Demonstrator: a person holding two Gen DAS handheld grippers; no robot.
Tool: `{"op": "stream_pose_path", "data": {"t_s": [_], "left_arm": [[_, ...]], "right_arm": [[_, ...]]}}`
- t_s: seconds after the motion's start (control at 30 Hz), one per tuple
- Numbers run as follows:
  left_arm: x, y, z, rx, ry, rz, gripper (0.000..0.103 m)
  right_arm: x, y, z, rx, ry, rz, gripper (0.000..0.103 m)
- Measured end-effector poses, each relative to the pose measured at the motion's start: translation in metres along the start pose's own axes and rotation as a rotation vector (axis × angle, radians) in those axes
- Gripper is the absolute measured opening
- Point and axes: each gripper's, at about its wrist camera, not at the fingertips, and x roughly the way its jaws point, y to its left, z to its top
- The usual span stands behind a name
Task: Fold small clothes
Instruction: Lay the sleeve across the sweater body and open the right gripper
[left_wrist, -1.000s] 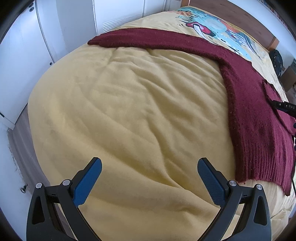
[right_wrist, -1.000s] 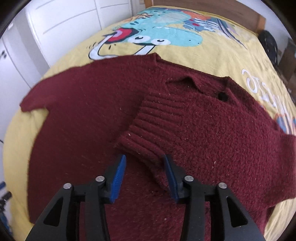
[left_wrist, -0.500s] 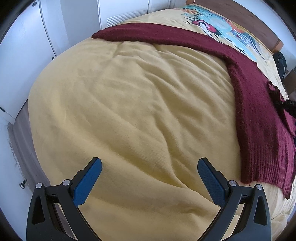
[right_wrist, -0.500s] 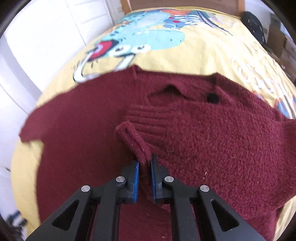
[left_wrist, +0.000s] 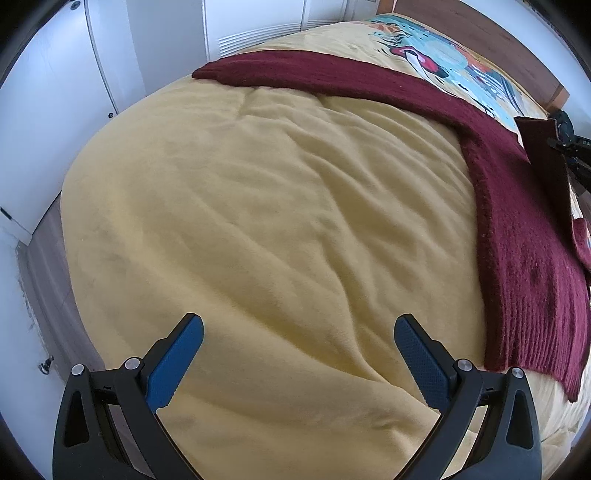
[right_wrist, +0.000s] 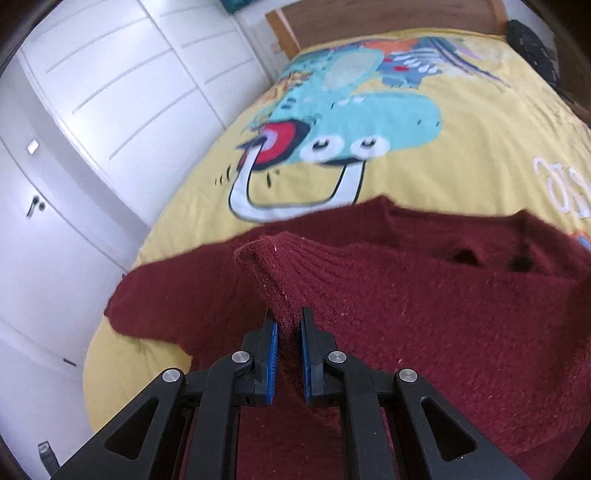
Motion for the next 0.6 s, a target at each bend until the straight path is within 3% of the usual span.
{"op": "stream_pose_path", "data": {"t_s": [0.23, 0.6], "left_arm": [[0.0, 0.002, 0.0, -0.009, -0.006, -0.009, 0.102], [-0.008, -0.003, 0.004, 0.0, -0.046, -0.026, 0.102]], "right_arm": [[0.043, 0.012, -0.043, -0.05, 0.134, -0.044, 0.013], [0.049, 0.018, -0.057, -0.082, 0.165, -0.05, 0.022]]}}
